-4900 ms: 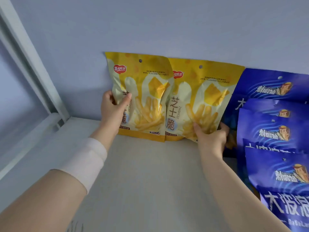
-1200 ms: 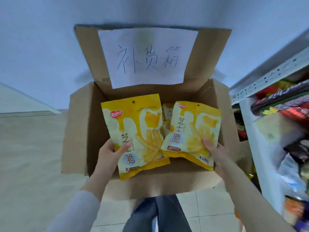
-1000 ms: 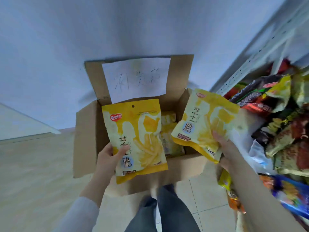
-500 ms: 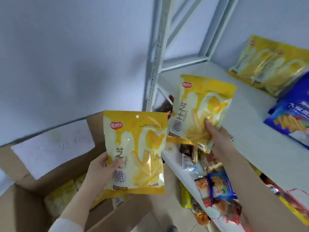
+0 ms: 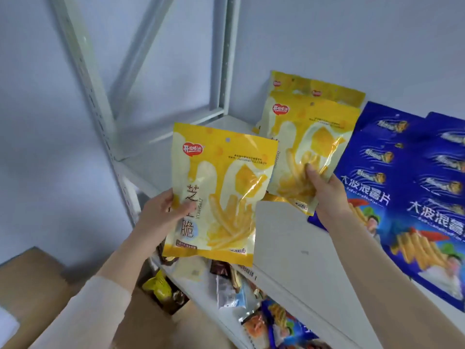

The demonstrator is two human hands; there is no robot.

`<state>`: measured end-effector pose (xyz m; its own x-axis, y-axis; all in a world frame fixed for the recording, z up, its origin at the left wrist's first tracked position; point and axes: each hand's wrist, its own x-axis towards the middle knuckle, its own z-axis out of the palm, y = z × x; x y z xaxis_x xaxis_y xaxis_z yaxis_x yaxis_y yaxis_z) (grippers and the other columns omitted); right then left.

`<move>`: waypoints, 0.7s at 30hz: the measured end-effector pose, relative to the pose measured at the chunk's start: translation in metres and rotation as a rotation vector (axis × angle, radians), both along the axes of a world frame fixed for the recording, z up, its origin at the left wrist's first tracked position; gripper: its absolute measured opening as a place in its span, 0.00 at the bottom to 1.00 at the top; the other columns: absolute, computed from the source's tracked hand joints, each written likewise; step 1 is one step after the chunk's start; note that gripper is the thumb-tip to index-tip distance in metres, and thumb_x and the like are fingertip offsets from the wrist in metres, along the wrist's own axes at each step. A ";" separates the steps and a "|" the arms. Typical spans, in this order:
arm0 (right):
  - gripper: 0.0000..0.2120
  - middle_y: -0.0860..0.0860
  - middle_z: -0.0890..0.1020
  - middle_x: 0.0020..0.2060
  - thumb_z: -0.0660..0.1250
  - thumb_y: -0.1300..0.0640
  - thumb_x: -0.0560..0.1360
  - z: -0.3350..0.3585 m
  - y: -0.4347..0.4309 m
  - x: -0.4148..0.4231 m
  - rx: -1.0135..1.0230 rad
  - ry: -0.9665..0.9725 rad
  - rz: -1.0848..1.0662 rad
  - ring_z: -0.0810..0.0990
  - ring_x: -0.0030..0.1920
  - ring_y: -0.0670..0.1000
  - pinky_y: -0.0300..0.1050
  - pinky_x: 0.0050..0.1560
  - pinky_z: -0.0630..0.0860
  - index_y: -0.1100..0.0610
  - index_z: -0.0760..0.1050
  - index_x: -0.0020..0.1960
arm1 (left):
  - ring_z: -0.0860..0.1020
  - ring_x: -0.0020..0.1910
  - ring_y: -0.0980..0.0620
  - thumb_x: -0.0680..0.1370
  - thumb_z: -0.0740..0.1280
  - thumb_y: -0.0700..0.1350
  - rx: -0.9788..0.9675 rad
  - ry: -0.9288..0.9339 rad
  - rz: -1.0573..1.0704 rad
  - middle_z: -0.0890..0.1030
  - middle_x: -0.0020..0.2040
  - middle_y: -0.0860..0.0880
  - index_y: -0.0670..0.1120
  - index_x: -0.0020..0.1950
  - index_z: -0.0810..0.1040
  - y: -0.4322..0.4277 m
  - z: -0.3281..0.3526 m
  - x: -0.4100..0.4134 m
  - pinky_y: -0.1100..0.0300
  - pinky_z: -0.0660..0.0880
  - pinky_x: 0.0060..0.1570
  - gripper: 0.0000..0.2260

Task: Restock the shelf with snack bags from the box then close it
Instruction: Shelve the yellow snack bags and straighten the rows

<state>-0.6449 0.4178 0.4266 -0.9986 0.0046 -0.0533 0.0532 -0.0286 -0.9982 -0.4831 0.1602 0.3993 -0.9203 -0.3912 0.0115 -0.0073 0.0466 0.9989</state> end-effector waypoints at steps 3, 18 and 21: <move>0.22 0.50 0.79 0.53 0.67 0.45 0.72 0.003 0.007 -0.037 0.068 0.002 -0.067 0.78 0.54 0.53 0.48 0.56 0.74 0.55 0.72 0.62 | 0.83 0.39 0.60 0.72 0.71 0.39 -0.013 0.031 -0.032 0.84 0.38 0.61 0.51 0.46 0.79 -0.001 0.000 -0.053 0.68 0.78 0.37 0.08; 0.16 0.53 0.81 0.51 0.68 0.48 0.73 -0.027 0.007 -0.168 0.194 -0.055 -0.366 0.80 0.52 0.56 0.53 0.55 0.76 0.54 0.75 0.57 | 0.82 0.40 0.62 0.74 0.69 0.40 0.031 0.082 -0.308 0.84 0.39 0.60 0.51 0.48 0.79 -0.046 0.014 -0.373 0.70 0.76 0.38 0.06; 0.13 0.52 0.81 0.47 0.67 0.49 0.74 -0.035 0.004 -0.177 0.195 -0.077 -0.427 0.79 0.50 0.55 0.46 0.48 0.73 0.54 0.75 0.54 | 0.82 0.38 0.64 0.75 0.68 0.39 0.064 0.091 -0.370 0.84 0.37 0.61 0.51 0.48 0.78 -0.043 0.013 -0.425 0.71 0.75 0.37 0.06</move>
<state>-0.8222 0.4219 0.3913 -0.8982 0.4314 -0.0839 0.1512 0.1240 -0.9807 -0.9076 0.1175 0.4124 -0.9957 -0.0353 0.0858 0.0870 -0.0329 0.9957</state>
